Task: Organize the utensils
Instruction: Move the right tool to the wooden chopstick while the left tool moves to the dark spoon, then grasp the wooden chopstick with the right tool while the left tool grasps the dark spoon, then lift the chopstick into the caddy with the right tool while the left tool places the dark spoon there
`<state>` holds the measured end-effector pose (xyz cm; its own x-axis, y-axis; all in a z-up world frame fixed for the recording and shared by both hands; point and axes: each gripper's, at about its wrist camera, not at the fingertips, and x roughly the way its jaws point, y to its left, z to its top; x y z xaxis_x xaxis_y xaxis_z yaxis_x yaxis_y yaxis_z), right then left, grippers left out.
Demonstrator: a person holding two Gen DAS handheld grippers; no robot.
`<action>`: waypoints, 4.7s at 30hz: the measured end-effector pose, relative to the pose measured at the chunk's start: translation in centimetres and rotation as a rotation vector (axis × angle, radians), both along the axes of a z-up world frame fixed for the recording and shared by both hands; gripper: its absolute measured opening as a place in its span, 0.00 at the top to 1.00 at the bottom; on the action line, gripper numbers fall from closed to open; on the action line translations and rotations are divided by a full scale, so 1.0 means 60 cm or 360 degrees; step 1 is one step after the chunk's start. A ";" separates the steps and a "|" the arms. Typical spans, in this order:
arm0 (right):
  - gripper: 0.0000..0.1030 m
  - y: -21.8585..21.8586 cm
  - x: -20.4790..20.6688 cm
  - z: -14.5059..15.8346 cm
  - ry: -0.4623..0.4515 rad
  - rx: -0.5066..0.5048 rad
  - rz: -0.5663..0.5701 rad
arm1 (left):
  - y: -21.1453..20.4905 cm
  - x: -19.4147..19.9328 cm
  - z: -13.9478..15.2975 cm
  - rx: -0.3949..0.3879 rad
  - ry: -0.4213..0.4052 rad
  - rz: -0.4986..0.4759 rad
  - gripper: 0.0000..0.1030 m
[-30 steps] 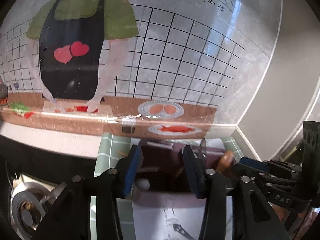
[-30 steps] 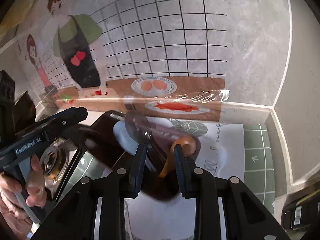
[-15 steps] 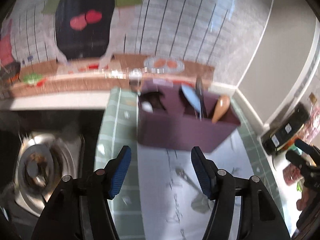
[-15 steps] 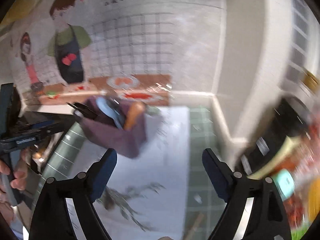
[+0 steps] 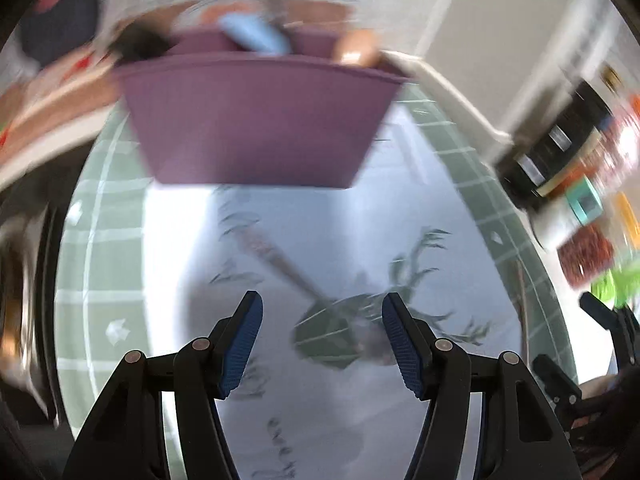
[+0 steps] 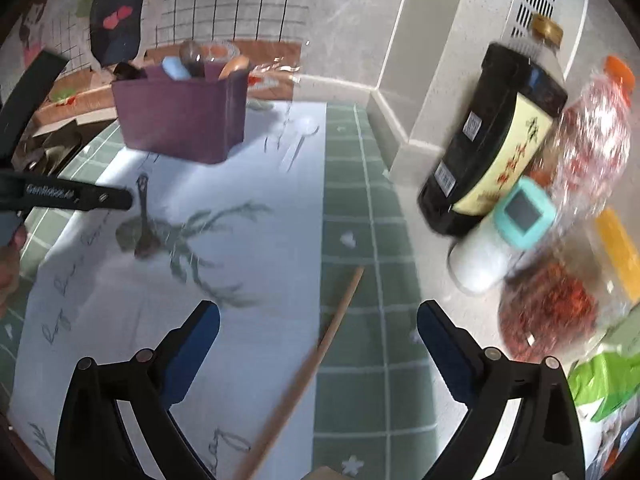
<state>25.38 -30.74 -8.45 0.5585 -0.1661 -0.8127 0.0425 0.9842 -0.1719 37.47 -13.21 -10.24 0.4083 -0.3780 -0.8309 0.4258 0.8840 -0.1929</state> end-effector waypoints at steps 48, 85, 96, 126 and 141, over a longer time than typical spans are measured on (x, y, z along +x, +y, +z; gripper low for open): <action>0.53 -0.025 -0.024 -0.027 0.0195 0.0511 -0.0070 | -0.099 -0.020 -0.017 0.0453 -0.0028 -0.0863 0.60; 0.46 -0.006 0.026 -0.040 0.0172 0.0477 -0.0068 | 0.127 -0.043 -0.007 -0.0124 0.0060 0.0332 0.71; 0.91 0.031 0.077 -0.069 0.0261 0.0323 0.0006 | 0.176 -0.100 0.047 -0.0225 -0.0081 0.0397 0.71; 0.95 0.056 0.083 -0.062 0.0219 0.0325 0.0069 | 0.227 -0.138 0.112 -0.0363 -0.0158 0.0383 0.71; 0.95 0.105 0.014 0.096 -0.0120 0.0533 0.0244 | 0.229 -0.155 0.166 -0.0429 -0.0279 0.0341 0.71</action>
